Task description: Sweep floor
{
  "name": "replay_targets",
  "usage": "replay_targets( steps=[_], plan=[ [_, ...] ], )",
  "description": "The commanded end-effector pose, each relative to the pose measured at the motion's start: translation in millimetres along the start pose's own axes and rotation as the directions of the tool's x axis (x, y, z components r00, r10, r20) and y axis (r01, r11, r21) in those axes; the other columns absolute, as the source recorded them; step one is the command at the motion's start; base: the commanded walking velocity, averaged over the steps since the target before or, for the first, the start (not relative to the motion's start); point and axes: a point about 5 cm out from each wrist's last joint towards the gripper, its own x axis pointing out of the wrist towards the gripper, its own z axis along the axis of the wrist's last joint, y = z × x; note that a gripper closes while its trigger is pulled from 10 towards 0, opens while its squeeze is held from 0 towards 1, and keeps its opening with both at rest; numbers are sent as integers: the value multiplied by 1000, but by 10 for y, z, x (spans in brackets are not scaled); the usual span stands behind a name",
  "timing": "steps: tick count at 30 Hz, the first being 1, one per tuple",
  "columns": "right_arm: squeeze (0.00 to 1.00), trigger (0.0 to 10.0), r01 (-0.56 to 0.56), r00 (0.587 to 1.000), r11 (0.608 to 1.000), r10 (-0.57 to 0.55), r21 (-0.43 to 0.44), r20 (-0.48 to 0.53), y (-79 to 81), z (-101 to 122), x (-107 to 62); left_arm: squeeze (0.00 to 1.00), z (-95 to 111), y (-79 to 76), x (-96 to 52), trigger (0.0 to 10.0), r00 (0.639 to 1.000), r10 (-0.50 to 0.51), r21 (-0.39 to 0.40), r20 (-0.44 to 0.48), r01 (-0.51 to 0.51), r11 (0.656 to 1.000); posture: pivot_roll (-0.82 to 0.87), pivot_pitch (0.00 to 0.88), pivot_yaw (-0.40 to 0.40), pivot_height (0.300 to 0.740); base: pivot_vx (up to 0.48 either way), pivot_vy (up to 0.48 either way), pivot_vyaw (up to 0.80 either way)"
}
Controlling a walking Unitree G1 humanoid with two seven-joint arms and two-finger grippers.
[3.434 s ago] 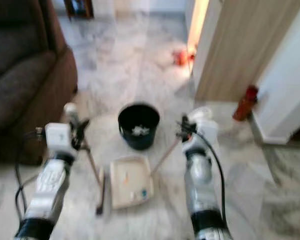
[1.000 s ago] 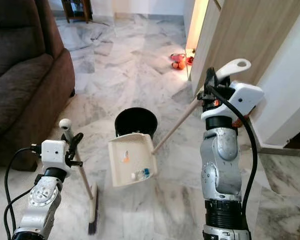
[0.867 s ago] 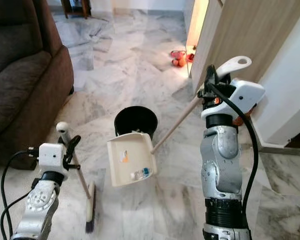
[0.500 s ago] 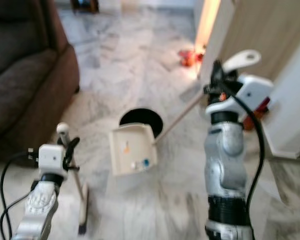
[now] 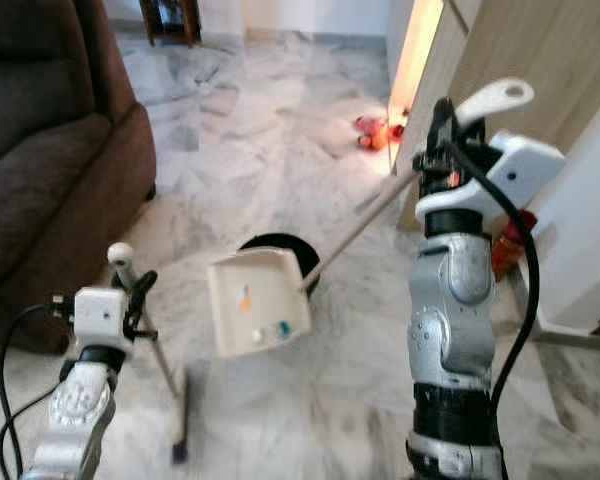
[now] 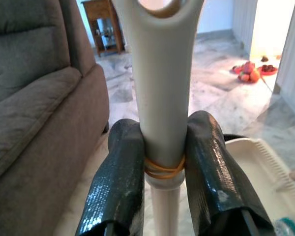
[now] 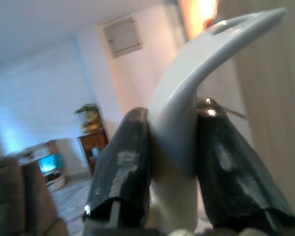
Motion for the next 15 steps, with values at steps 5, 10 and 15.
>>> replay_targets(
  steps=[5,10,15],
  plan=[
    [0,10000,-4,995,1000,1,31,101,17,208,41,0,82,-6,34,10000,999,-3,21,45,2,1000,-2,95,-9,740,266,0,0],
    [0,10000,-4,995,1000,1,31,101,17,208,41,0,82,-6,34,10000,999,-3,21,45,2,1000,-2,95,-9,740,266,0,0],
    [0,10000,-4,995,1000,1,31,101,17,208,41,0,82,-6,34,10000,999,-3,21,45,2,1000,-2,95,-9,740,266,0,0]
  ],
)
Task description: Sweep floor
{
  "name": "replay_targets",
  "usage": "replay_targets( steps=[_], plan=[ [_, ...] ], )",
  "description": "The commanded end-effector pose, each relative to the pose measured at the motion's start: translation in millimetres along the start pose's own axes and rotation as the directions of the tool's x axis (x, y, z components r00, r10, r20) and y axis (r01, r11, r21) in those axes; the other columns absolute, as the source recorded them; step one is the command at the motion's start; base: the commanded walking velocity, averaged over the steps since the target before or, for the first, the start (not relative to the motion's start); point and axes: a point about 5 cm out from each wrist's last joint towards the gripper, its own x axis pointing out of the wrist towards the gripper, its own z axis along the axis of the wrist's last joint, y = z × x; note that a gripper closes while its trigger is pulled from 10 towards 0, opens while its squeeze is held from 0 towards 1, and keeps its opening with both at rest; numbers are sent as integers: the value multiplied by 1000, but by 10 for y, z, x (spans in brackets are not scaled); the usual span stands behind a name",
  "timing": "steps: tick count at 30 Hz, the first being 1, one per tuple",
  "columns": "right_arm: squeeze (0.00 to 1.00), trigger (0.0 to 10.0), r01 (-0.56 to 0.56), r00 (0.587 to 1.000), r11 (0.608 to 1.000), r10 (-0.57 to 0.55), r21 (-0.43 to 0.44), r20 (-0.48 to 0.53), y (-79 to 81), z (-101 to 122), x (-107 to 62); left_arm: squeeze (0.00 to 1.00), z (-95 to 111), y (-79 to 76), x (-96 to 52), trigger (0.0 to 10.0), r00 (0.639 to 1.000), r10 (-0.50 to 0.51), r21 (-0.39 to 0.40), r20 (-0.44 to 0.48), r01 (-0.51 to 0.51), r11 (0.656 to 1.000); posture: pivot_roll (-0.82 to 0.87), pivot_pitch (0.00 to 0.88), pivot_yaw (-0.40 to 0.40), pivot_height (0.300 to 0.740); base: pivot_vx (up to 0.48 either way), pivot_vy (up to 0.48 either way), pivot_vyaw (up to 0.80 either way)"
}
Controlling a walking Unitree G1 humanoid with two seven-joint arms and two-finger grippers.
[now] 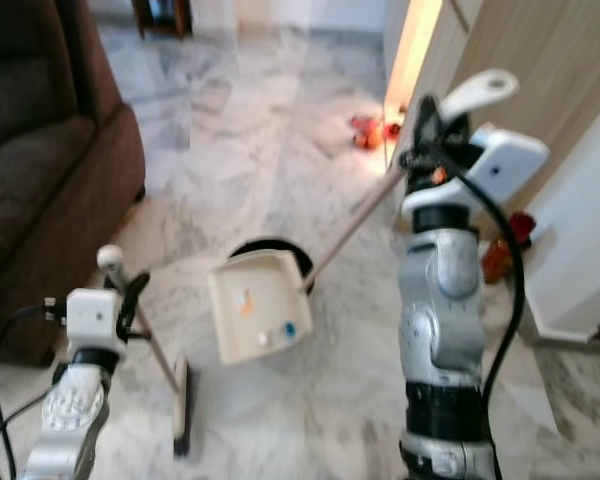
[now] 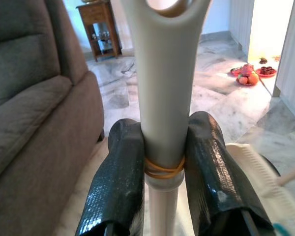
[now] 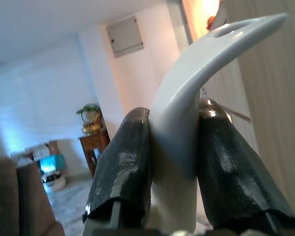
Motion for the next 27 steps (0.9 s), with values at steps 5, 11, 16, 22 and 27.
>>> replay_targets(
  steps=[5,11,16,22,27],
  plan=[
    [0,10000,4,995,1000,-6,15,99,-11,204,30,0,73,-10,25,10000,999,-5,17,41,4,1000,-2,95,-9,740,266,0,0],
    [0,10000,4,995,1000,-6,15,99,-11,204,30,0,73,-10,25,10000,999,-5,17,41,4,1000,-2,95,-9,740,266,0,0],
    [0,10000,-40,995,999,38,21,94,80,207,39,0,83,-13,42,10000,999,5,14,45,-6,1000,4,89,-15,740,269,0,330],
    [0,10000,-41,995,999,38,33,90,88,197,36,0,83,-13,43,10000,999,7,13,45,-7,1000,4,89,-15,740,269,0,339],
    [0,10000,-42,995,999,39,30,89,85,195,34,0,84,-15,42,10000,999,7,14,46,-8,1000,5,90,-14,740,270,0,0]
  ],
)
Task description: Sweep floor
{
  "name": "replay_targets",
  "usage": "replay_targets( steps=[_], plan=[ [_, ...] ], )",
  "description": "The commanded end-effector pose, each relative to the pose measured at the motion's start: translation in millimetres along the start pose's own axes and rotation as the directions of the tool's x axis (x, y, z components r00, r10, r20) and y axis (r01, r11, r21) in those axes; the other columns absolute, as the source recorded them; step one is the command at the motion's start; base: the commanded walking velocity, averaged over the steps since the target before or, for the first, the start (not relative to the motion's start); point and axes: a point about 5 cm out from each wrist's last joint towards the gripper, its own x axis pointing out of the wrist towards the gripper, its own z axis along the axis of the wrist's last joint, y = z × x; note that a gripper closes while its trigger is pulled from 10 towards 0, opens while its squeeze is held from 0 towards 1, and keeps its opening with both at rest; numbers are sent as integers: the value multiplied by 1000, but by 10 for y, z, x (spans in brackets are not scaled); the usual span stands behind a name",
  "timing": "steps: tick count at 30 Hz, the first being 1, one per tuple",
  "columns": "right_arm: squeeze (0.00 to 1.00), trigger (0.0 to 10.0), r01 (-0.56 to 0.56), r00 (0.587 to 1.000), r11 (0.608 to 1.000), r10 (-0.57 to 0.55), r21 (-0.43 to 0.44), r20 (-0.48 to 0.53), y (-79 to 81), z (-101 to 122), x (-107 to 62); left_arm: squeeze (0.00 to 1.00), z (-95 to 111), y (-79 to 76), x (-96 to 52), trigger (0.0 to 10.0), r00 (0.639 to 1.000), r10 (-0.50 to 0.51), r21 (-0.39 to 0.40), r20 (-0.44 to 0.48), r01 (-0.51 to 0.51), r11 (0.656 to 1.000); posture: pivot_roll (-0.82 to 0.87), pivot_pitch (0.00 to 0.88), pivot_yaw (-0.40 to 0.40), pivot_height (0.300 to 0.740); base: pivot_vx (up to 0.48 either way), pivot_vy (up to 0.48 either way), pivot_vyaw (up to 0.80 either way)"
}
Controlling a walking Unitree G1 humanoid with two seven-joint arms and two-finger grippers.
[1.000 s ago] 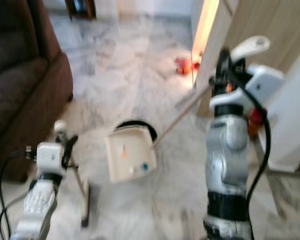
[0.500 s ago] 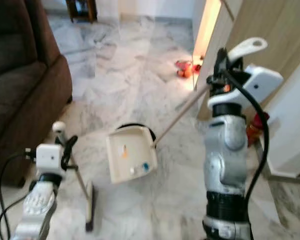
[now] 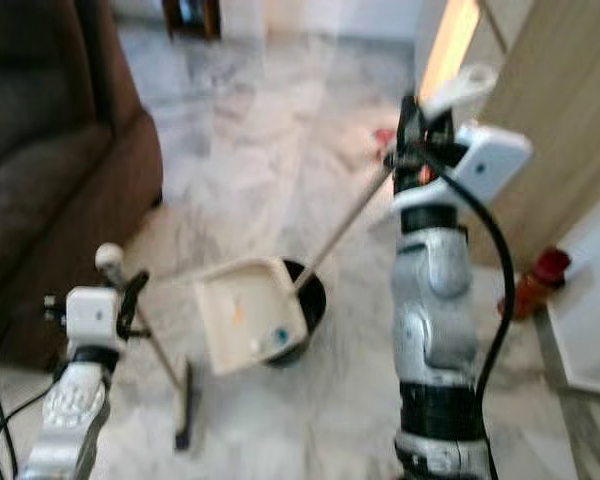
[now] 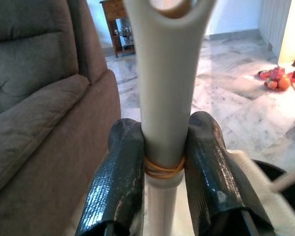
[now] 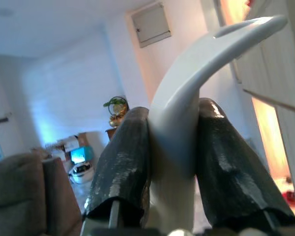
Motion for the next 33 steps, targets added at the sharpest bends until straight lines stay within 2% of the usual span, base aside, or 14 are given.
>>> replay_targets(
  steps=[1,6,33],
  plan=[
    [0,10000,-2,995,1000,2,1,99,-9,218,26,0,71,-25,26,10000,999,-5,10,40,4,1000,5,90,-14,740,270,0,0],
    [0,10000,-5,995,1000,5,0,101,1,222,29,0,72,-22,26,10000,999,-3,10,41,3,1000,5,90,-14,740,270,0,431],
    [0,10000,-11,994,1000,9,15,111,43,246,36,0,85,-14,37,10000,999,8,11,49,-8,1000,5,95,-14,740,270,0,0]
  ],
)
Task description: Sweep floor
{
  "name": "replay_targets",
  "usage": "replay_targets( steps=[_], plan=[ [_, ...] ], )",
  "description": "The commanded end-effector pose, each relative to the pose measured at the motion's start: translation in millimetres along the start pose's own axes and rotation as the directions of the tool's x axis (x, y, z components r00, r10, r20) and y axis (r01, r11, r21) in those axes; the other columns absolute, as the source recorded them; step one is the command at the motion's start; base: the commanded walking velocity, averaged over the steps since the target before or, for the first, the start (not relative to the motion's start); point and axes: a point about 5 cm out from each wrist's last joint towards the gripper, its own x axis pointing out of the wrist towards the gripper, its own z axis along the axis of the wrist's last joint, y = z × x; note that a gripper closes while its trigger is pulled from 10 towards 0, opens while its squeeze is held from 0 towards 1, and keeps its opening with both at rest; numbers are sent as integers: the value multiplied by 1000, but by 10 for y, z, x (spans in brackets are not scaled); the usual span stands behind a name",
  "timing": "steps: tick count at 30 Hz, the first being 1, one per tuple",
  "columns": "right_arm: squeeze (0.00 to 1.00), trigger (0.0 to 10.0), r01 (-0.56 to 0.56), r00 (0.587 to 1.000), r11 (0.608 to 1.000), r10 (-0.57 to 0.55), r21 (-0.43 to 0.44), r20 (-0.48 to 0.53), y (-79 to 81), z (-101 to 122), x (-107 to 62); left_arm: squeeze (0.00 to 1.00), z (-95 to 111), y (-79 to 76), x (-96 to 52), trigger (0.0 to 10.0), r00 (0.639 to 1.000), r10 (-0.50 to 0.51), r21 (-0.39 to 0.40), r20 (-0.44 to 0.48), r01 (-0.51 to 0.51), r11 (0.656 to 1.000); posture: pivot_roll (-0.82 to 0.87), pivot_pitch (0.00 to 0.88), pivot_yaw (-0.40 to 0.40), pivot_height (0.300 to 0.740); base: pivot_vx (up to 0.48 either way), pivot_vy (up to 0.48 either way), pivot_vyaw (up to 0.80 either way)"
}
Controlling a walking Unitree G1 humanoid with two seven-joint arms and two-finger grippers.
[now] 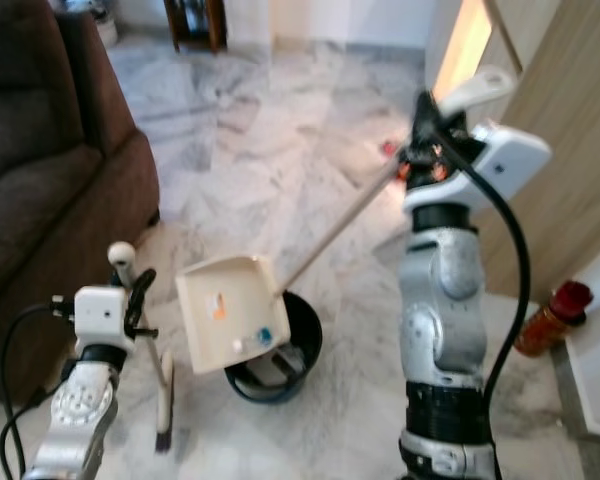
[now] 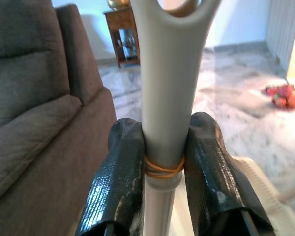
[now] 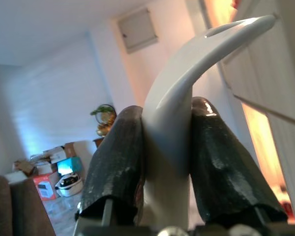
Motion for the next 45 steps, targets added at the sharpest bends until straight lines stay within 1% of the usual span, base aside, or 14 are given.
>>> replay_targets(
  steps=[1,10,13,17,18,25,27,28,31,35,37,38,42,45],
  plan=[
    [0,10000,-50,994,998,47,23,95,150,180,42,0,48,40,12,10000,1000,4,23,29,-4,1000,5,95,-14,740,262,0,0],
    [0,10000,-71,993,997,68,21,100,256,162,17,0,64,36,12,10000,999,3,20,45,-4,1000,5,96,-14,740,0,0,0],
    [0,10000,-83,990,997,82,3,119,315,179,2,0,64,34,10,10000,999,2,21,45,-3,1000,3,96,-14,740,0,0,0],
    [0,10000,-105,983,994,107,-16,151,465,202,-28,0,65,28,10,10000,999,1,20,45,-2,1000,4,95,-14,740,0,0,0],
    [0,10000,-121,980,992,123,-21,158,531,203,-44,0,66,27,10,10000,999,1,19,47,-2,1000,4,95,-14,740,0,0,0],
    [0,10000,-182,962,981,191,-65,194,772,219,-121,0,67,23,9,10000,999,5,19,50,-6,1000,3,91,-16,740,0,0,0],
    [0,10000,-216,949,970,235,-109,212,881,229,-155,0,70,19,9,10000,999,4,19,51,-5,1000,3,90,-16,740,0,0,0],
    [0,10000,-216,949,970,235,-109,212,881,229,-155,0,70,19,9,10000,999,4,19,51,-5,1000,3,90,-16,740,0,0,0],
    [0,10000,-275,917,937,323,-215,233,1012,239,-213,0,70,17,12,10000,999,4,19,52,-5,1000,1,90,-17,740,0,0,0],
    [0,10000,-300,902,919,361,-257,236,1064,234,-247,0,70,15,14,10000,999,4,18,52,-5,1000,1,91,-18,740,0,0,0],
    [0,10000,-329,884,895,404,-300,236,1124,218,-299,0,69,13,15,10000,999,2,16,52,-3,1000,1,91,-18,740,0,0,0],
    [0,10000,-329,884,895,404,-300,236,1124,218,-299,0,69,13,15,10000,999,2,16,52,-3,1000,1,91,-18,740,0,0,0],
    [0,10000,-375,845,853,476,-364,244,1233,213,-393,0,69,17,15,10000,999,3,16,52,-4,1000,2,93,-17,740,0,0,0],
    [0,10000,-393,834,845,493,-362,246,1288,206,-444,0,70,20,15,10000,999,3,17,52,-4,1000,2,94,-16,740,0,0,0]
  ],
)
